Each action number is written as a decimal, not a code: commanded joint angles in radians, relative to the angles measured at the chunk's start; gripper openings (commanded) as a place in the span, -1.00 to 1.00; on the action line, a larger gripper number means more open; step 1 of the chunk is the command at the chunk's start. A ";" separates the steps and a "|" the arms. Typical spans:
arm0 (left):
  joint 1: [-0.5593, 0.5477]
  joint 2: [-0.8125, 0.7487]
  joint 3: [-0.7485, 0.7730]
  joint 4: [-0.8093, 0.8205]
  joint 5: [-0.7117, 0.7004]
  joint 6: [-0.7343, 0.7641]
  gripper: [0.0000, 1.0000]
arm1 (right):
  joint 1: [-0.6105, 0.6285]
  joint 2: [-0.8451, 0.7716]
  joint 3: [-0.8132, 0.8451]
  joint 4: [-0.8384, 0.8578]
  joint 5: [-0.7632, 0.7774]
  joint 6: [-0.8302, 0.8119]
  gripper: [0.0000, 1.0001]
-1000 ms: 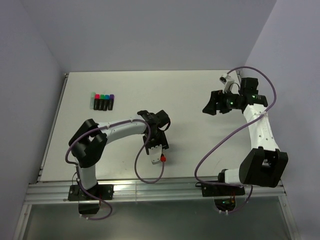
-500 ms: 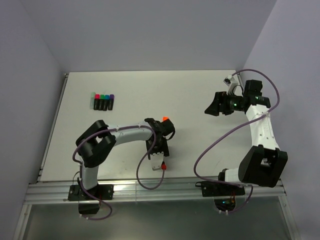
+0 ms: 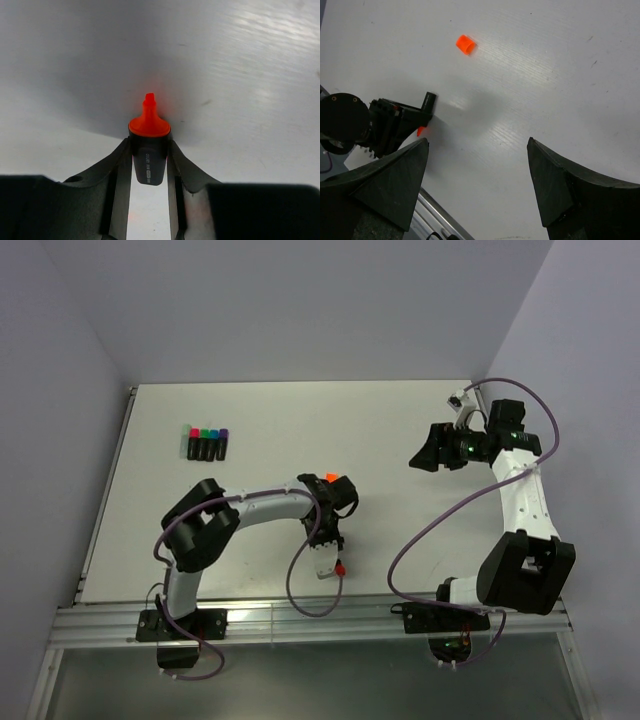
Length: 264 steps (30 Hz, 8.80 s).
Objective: Insert the pens into the pen caps
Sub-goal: Pick up the pen from the center of the board, then insert the pen cap onto the pen.
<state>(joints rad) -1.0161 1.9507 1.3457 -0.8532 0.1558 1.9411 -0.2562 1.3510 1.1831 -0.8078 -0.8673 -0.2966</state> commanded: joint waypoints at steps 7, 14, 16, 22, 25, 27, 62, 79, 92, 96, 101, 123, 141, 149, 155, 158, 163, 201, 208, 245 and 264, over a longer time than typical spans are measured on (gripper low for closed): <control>0.103 0.116 0.639 -0.219 0.517 -0.882 -1.00 | -0.005 0.007 0.122 0.034 0.001 0.042 0.74; 0.339 -0.067 0.493 0.259 0.628 -1.751 -1.00 | -0.005 -0.004 0.151 0.139 -0.032 0.128 0.74; 0.384 -0.156 0.410 0.481 0.590 -1.913 -1.00 | -0.005 0.003 0.167 0.153 -0.054 0.143 0.74; 0.462 -0.237 0.328 0.610 0.274 -2.375 -1.00 | 0.020 -0.026 0.145 0.200 -0.090 0.191 0.74; 0.461 -0.205 0.407 0.537 0.107 -2.510 -0.99 | 0.101 -0.039 0.131 0.232 -0.027 0.238 0.73; 0.462 -0.176 0.470 0.474 0.055 -2.571 -1.00 | 0.187 -0.046 0.138 0.245 0.033 0.247 0.72; 0.323 -0.127 0.509 0.480 0.094 -2.894 -1.00 | 0.592 0.115 0.283 0.441 0.416 0.429 0.05; 0.252 -0.118 0.432 0.468 0.080 -2.857 -0.98 | 0.592 0.117 0.306 0.430 0.429 0.421 -1.00; 0.594 -0.308 0.471 0.640 0.372 -2.419 0.99 | 0.457 -0.032 0.110 0.496 0.016 0.401 -1.00; 0.685 -0.351 0.400 0.691 0.614 -2.317 0.99 | 0.391 -0.084 0.026 0.562 -0.090 0.433 -1.00; 0.683 -0.225 0.522 0.333 0.720 -1.970 0.99 | 0.312 -0.119 0.001 0.550 -0.042 0.421 -1.00; 0.416 0.395 0.854 -0.316 0.383 -0.814 0.76 | 0.069 -0.113 0.023 0.309 0.017 0.228 -1.00; 0.378 0.441 0.768 -0.132 0.383 -0.895 0.48 | 0.060 -0.101 0.010 0.300 0.077 0.191 -1.00; 0.375 0.471 0.777 -0.141 0.392 -0.893 0.35 | 0.060 -0.095 0.013 0.292 0.077 0.185 -1.00; 0.367 0.491 0.780 -0.136 0.367 -0.900 0.24 | 0.060 -0.090 0.019 0.288 0.076 0.182 -1.00; 0.363 0.501 0.779 -0.139 0.366 -0.901 0.16 | 0.061 -0.090 0.026 0.280 0.079 0.178 -1.00; 0.360 0.496 0.764 -0.136 0.370 -0.897 0.08 | 0.060 -0.081 0.039 0.268 0.080 0.171 -1.00; 0.315 -0.648 -0.249 0.399 -0.044 -0.495 -1.00 | 0.322 -0.084 0.012 0.240 -0.095 0.258 -1.00; 0.312 -0.854 -0.283 0.418 -0.119 -0.182 -1.00 | 0.557 -0.095 0.036 0.259 -0.027 0.260 -1.00; 0.126 -0.860 -0.253 0.572 -0.239 0.148 -0.99 | 0.873 -0.018 0.201 0.237 0.269 0.271 -1.00; 0.108 -0.825 -0.227 0.571 -0.253 0.111 -1.00 | 0.877 -0.069 0.159 0.236 0.258 0.254 -1.00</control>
<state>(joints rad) -0.9024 1.1156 1.0721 -0.3004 -0.0917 1.9789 0.6109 1.3449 1.3342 -0.5953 -0.5743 -0.0204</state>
